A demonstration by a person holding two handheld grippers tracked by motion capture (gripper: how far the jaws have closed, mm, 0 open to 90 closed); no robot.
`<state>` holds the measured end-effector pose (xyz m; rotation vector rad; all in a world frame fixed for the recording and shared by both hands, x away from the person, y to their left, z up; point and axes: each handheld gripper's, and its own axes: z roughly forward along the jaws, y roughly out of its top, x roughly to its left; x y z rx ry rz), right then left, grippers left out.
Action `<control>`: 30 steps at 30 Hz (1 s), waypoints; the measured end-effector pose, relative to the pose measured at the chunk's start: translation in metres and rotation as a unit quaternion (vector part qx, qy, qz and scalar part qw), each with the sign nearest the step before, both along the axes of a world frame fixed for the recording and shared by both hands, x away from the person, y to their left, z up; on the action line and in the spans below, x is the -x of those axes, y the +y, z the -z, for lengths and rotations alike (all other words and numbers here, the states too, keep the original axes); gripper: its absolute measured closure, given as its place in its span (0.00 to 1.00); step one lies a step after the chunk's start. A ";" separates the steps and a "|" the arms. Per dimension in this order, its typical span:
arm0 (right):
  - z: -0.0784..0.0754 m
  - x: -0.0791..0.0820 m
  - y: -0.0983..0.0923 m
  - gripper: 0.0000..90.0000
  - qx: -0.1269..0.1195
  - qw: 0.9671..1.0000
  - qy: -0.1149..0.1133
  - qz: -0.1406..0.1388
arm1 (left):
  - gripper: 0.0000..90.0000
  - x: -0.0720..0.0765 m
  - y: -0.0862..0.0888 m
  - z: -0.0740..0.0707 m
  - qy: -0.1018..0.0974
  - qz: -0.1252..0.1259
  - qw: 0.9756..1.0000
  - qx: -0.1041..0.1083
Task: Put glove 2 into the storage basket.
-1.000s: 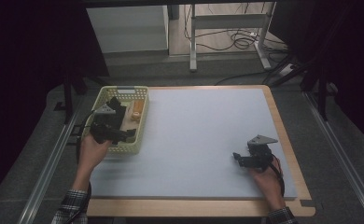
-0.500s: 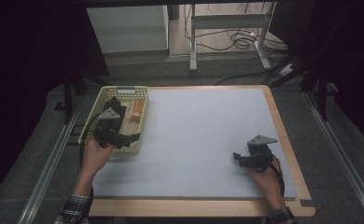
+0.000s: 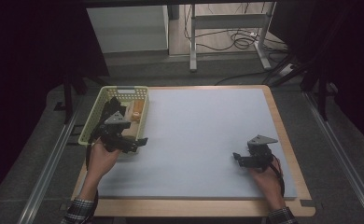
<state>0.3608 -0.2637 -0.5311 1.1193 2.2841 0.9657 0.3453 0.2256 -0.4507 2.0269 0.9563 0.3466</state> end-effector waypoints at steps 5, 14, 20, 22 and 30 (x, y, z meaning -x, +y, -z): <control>0.000 0.000 0.000 0.26 0.000 1.000 0.000 0.000 | 0.00 0.003 -0.009 0.001 0.001 0.012 1.000 0.006; 0.000 0.000 0.000 0.26 0.000 1.000 0.000 0.000 | 0.00 0.006 -0.029 0.004 0.001 0.037 0.999 0.007; 0.000 0.000 0.000 0.26 0.000 1.000 0.000 0.000 | 0.00 0.008 -0.042 0.006 -0.002 0.056 0.998 0.011; 0.000 0.000 0.000 0.26 0.000 1.000 -0.001 0.000 | 0.00 0.009 -0.046 0.007 -0.002 0.061 0.998 0.012; 0.000 0.000 0.000 0.26 0.000 1.000 0.000 0.000 | 0.00 0.011 -0.063 0.011 -0.005 0.083 0.996 0.017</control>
